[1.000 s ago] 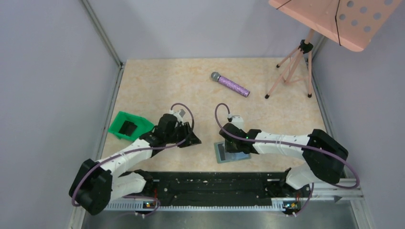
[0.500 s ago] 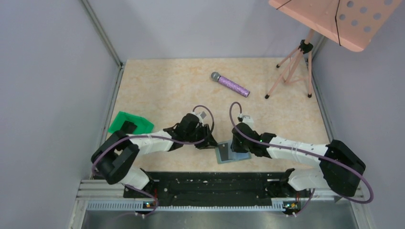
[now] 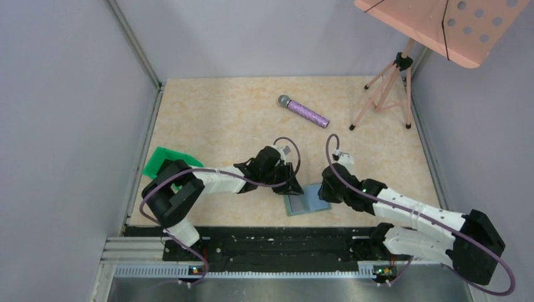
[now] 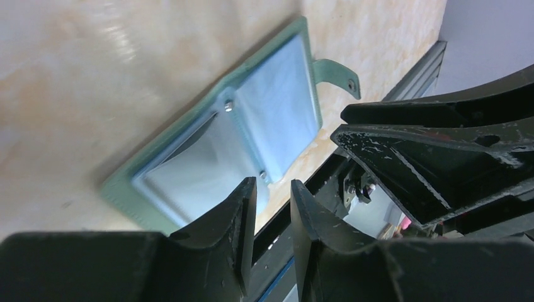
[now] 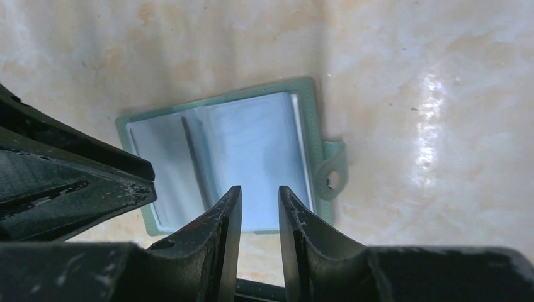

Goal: Take the credit cards out of the card holder
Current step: Remove the credit card from the card holder.

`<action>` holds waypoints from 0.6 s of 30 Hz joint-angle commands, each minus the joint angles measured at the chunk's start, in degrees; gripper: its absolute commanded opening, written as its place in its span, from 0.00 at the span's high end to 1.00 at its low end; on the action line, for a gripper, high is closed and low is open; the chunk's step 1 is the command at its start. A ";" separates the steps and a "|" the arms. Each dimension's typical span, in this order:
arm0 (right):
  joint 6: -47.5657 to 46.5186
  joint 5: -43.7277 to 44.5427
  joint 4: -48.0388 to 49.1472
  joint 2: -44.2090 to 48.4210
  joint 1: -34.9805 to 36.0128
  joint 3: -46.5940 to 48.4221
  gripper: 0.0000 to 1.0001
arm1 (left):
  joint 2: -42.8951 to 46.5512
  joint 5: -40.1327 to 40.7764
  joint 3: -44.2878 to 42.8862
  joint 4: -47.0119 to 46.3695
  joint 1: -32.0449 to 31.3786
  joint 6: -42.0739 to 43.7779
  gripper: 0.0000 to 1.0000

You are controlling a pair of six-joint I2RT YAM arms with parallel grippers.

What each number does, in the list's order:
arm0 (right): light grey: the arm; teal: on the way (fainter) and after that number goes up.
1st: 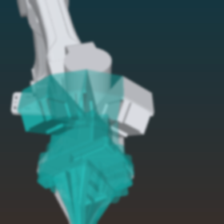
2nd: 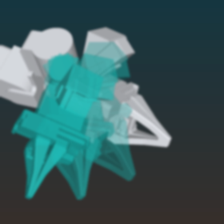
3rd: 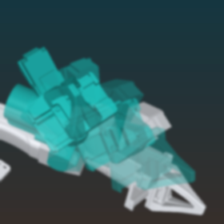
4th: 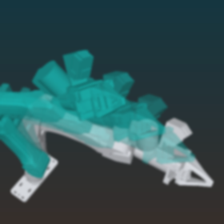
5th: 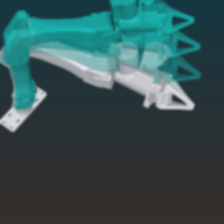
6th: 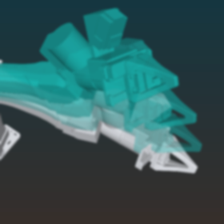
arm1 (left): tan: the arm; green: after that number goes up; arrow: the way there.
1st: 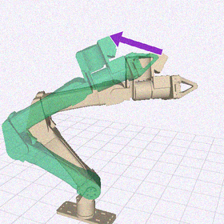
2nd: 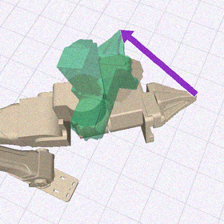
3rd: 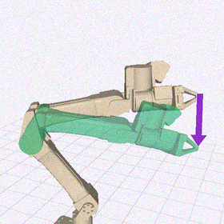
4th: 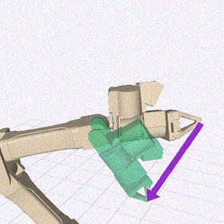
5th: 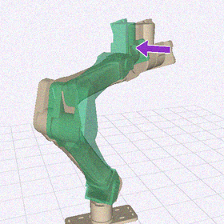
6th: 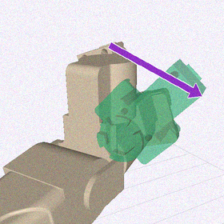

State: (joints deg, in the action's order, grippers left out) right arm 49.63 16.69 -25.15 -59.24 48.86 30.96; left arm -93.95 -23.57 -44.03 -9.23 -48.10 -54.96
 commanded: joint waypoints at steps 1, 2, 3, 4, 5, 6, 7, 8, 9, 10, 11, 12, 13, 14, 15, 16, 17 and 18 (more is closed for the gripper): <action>1.60 2.28 -5.73 6.58 -1.47 0.58 0.71 | -4.40 -2.82 -4.88 -5.44 -2.39 0.82 0.69; 1.50 2.24 -6.05 7.99 -1.49 1.05 0.71 | -5.50 -3.32 -6.03 -5.60 -2.75 0.77 0.69; 1.11 2.01 -6.12 9.25 -1.52 1.51 0.70 | -6.31 -3.79 -6.89 -5.56 -2.99 0.74 0.70; 0.37 1.72 -5.76 10.38 -1.53 1.94 0.69 | -6.59 -3.90 -7.37 -5.44 -3.11 0.73 0.70; -0.42 1.12 -4.87 11.22 -1.54 2.07 0.66 | -5.82 -3.33 -7.50 -5.06 -3.09 0.80 0.71; -1.29 -0.02 -3.69 11.70 -1.47 2.00 0.63 | -4.61 -1.87 -7.36 -3.93 -3.06 1.05 0.71; -2.06 -1.27 -2.58 11.66 -1.53 2.11 0.60 | -3.08 0.01 -7.19 -2.19 -2.94 1.48 0.71; -2.31 -2.70 -1.80 11.22 -1.47 2.20 0.58 | -1.52 2.43 -7.20 0.46 -2.78 2.03 0.71; -2.17 -3.92 -1.29 10.02 -1.41 2.46 0.56 | -0.10 4.67 -7.01 3.15 -2.40 2.39 0.70; -1.84 -4.92 -0.90 8.97 -1.38 2.70 0.55 | 1.34 6.50 -6.79 5.65 -1.94 2.49 0.69; -1.54 -5.56 -0.47 7.98 -1.17 3.05 0.53 | 2.78 7.85 -6.34 7.61 -1.39 2.49 0.68; -1.18 -5.80 -0.10 6.79 -0.76 3.32 0.52 | 4.37 8.81 -5.54 8.72 -0.78 2.44 0.68; -0.99 -5.48 0.37 5.76 -0.20 3.66 0.51 | 6.04 9.83 -4.55 9.73 -0.09 2.47 0.68; -1.02 -5.16 0.81 4.68 0.40 4.01 0.50 | 7.72 10.64 -3.41 10.86 0.58 2.52 0.67; -1.10 -4.74 1.13 3.39 0.88 4.50 0.50 | 9.32 11.53 -2.31 11.71 1.19 2.61 0.66; -1.19 -4.43 1.11 2.11 1.24 5.04 0.49 | 10.89 12.95 -1.65 13.13 1.91 2.54 0.65; -1.27 -4.13 1.04 0.70 1.61 5.55 0.48 | 12.34 14.13 -1.14 14.86 2.70 2.68 0.65; -1.28 -3.66 0.98 -0.66 2.13 6.12 0.47 | 13.74 15.22 -0.71 16.60 3.38 2.93 0.64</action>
State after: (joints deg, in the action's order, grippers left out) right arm 48.86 12.51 -26.96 -56.14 49.19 32.75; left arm -85.95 -14.83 -47.03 0.54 -46.92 -53.43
